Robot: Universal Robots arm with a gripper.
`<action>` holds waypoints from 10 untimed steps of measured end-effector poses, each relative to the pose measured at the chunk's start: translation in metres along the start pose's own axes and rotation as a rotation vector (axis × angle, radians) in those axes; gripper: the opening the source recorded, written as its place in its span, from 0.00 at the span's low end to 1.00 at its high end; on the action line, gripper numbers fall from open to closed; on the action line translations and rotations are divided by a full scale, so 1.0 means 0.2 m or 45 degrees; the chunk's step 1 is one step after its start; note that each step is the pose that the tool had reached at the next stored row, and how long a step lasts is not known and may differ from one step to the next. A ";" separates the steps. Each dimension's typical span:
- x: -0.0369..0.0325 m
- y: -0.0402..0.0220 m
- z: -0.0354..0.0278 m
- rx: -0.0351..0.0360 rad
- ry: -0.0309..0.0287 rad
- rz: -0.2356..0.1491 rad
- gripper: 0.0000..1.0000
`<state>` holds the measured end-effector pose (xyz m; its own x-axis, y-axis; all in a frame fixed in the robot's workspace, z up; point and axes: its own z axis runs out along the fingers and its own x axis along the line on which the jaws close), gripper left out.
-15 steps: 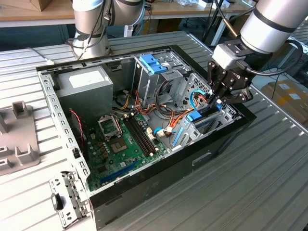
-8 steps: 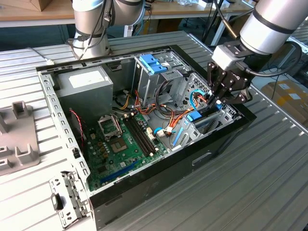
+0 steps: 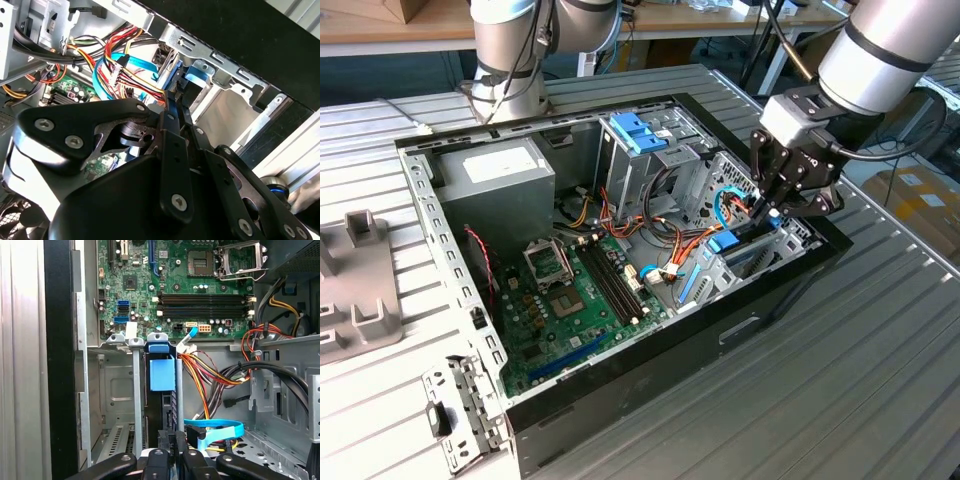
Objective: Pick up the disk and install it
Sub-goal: 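Insert the first disk wire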
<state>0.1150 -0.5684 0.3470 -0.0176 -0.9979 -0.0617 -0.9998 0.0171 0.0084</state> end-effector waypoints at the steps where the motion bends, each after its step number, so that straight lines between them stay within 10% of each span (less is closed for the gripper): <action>1: 0.001 0.000 0.003 -0.0012 0.0000 -0.004 0.16; 10: 0.000 -0.027 -0.004 -0.0126 -0.0001 -0.012 0.16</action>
<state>0.1205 -0.5685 0.3478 -0.0080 -0.9981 -0.0619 -0.9998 0.0070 0.0177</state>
